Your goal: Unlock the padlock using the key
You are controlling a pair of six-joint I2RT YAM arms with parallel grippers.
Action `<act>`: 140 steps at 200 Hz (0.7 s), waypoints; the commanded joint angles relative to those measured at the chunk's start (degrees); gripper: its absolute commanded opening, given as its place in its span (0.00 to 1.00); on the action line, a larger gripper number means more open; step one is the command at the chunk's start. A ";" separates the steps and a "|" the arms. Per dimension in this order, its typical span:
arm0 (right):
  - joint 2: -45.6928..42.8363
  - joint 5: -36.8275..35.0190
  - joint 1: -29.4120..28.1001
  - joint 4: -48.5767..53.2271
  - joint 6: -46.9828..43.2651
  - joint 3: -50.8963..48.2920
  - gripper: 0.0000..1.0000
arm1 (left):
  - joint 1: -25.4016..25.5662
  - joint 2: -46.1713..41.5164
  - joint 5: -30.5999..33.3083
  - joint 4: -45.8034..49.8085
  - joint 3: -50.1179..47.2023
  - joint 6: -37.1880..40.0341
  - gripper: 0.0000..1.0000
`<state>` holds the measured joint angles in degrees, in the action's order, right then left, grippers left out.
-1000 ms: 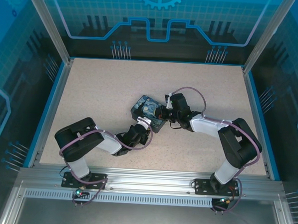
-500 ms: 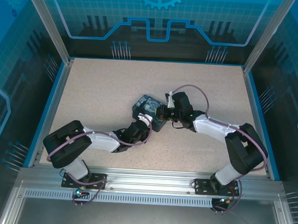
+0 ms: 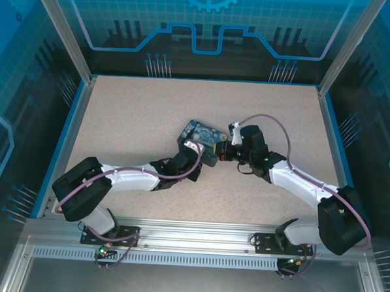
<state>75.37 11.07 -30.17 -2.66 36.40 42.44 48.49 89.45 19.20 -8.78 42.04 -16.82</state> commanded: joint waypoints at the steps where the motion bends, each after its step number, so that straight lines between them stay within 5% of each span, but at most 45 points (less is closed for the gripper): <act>1: -2.44 -0.47 1.10 2.07 -1.33 -2.22 0.02 | -0.67 -1.18 -0.01 2.28 0.73 -1.55 0.15; 58: -1.02 3.28 1.43 -2.57 0.37 -3.02 0.02 | -5.45 0.91 -2.69 -13.76 -6.27 2.09 0.41; 140: 11.85 7.16 0.47 -10.77 5.52 4.30 0.02 | -7.11 7.69 -5.24 -25.18 -8.62 7.67 0.61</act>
<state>83.53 15.66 -29.50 -8.86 39.03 43.27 42.11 95.09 15.11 -28.47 34.57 -11.44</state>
